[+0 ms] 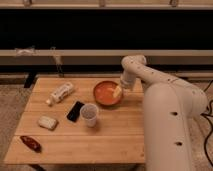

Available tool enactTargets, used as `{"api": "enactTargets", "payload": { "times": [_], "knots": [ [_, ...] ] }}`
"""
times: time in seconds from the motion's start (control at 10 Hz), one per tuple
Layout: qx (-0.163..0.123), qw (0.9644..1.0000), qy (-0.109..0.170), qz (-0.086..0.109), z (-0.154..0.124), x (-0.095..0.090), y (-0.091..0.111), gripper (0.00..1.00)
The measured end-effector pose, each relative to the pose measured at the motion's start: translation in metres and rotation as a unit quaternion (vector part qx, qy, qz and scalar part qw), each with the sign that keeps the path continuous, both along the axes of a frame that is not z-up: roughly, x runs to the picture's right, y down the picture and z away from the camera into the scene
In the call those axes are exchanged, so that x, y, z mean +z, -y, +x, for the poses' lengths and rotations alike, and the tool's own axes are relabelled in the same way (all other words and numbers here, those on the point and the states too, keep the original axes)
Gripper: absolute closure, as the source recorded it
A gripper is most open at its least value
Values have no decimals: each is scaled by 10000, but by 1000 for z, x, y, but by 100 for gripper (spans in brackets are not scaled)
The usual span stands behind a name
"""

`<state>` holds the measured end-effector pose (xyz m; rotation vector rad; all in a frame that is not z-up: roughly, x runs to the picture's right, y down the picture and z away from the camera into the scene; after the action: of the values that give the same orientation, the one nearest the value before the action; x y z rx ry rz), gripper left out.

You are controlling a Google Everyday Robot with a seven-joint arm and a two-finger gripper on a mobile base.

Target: Pick up the ceramic bowl

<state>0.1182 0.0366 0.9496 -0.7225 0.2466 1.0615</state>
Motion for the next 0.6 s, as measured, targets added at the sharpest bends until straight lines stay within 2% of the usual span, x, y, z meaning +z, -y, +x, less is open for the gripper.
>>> {"api": "enactTargets", "payload": {
  "times": [0.4, 0.5, 0.6],
  "knots": [
    [3, 9999, -73, -142, -2, 15, -4, 21],
    [-5, 9998, -91, -173, -2, 16, -5, 26],
    [-4, 9997, -116, -215, -2, 17, -6, 35]
  ]
}}
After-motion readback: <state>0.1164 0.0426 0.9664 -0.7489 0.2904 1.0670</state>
